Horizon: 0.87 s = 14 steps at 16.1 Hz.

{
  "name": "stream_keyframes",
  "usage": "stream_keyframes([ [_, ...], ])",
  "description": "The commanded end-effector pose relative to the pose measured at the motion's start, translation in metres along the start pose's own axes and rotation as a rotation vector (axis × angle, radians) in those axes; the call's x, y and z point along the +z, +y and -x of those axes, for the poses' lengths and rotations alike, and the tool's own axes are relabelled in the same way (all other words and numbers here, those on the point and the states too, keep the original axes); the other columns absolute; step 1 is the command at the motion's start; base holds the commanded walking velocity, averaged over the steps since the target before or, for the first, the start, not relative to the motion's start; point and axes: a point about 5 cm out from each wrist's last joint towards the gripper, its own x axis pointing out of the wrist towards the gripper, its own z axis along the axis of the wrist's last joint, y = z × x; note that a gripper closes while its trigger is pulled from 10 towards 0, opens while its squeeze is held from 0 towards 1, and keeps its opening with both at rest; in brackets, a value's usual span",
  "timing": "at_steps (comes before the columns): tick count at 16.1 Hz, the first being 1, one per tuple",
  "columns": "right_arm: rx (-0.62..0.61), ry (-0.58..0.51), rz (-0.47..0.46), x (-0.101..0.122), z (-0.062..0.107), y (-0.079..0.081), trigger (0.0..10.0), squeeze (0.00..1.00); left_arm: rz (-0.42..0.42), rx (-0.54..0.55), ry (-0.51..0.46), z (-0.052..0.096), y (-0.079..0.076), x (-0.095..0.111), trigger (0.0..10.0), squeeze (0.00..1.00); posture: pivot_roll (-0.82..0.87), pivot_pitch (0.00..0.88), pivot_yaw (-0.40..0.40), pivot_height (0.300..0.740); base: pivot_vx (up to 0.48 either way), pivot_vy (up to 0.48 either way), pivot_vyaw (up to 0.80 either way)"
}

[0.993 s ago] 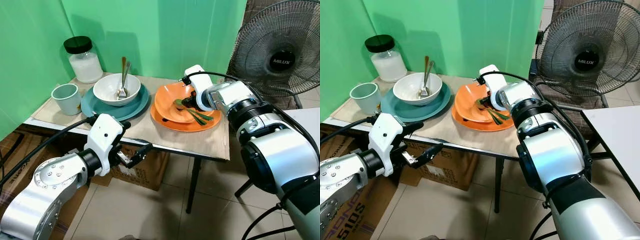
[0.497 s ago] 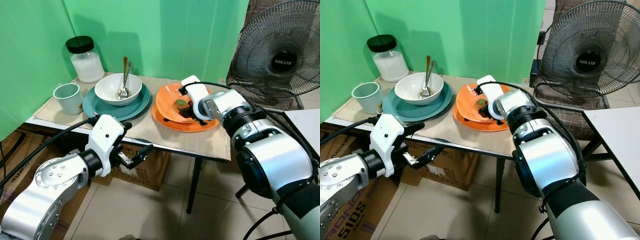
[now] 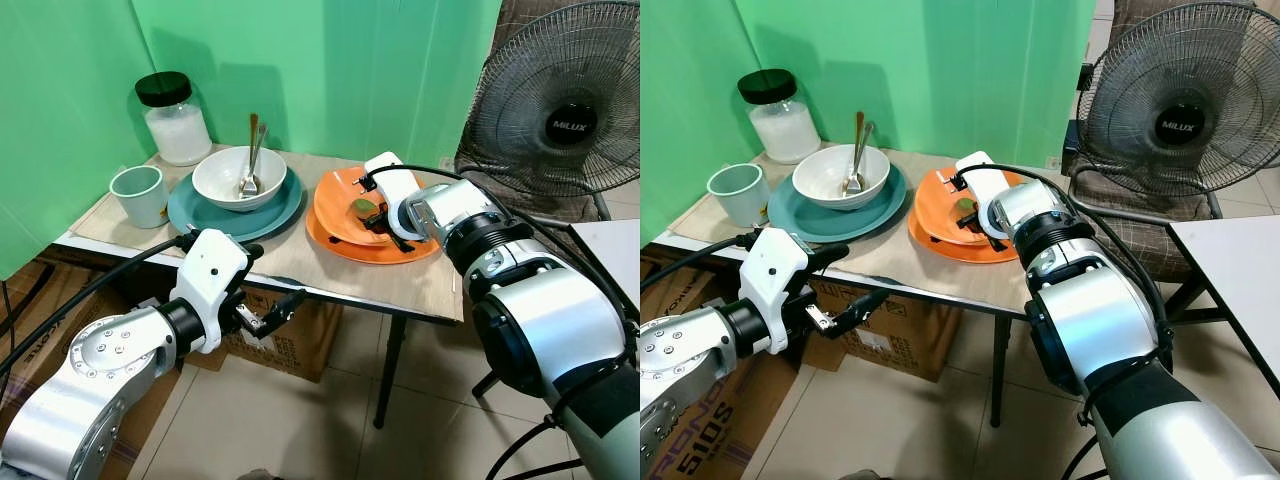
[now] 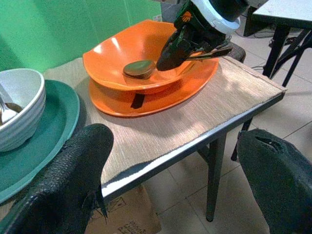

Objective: Setting the table

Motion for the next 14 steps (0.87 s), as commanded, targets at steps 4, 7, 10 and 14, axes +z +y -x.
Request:
stream_keyframes([
  [4,0.013,0.046,-0.009,-0.008,-0.004,0.004,0.0,0.00,-0.009,-0.008,0.006,0.000,0.000,0.001,10.0,0.00,-0.07,0.009,0.074,0.740,0.000,0.000,0.00],
  [7,0.017,0.055,-0.001,-0.010,-0.004,0.005,0.0,0.00,-0.008,-0.009,0.005,0.000,0.000,0.001,10.0,0.00,-0.07,0.010,0.074,0.740,0.000,0.000,0.00],
  [10,0.020,0.042,-0.012,-0.008,-0.004,0.004,0.0,0.00,-0.009,-0.006,0.004,0.000,0.001,0.001,10.0,0.00,-0.07,0.013,0.072,0.740,0.000,0.000,0.00],
  [14,0.029,-0.035,-0.071,0.007,0.004,-0.002,0.0,0.00,-0.013,0.004,0.001,0.000,0.003,0.003,10.0,0.00,-0.06,0.013,0.073,0.740,0.000,0.000,0.00],
])
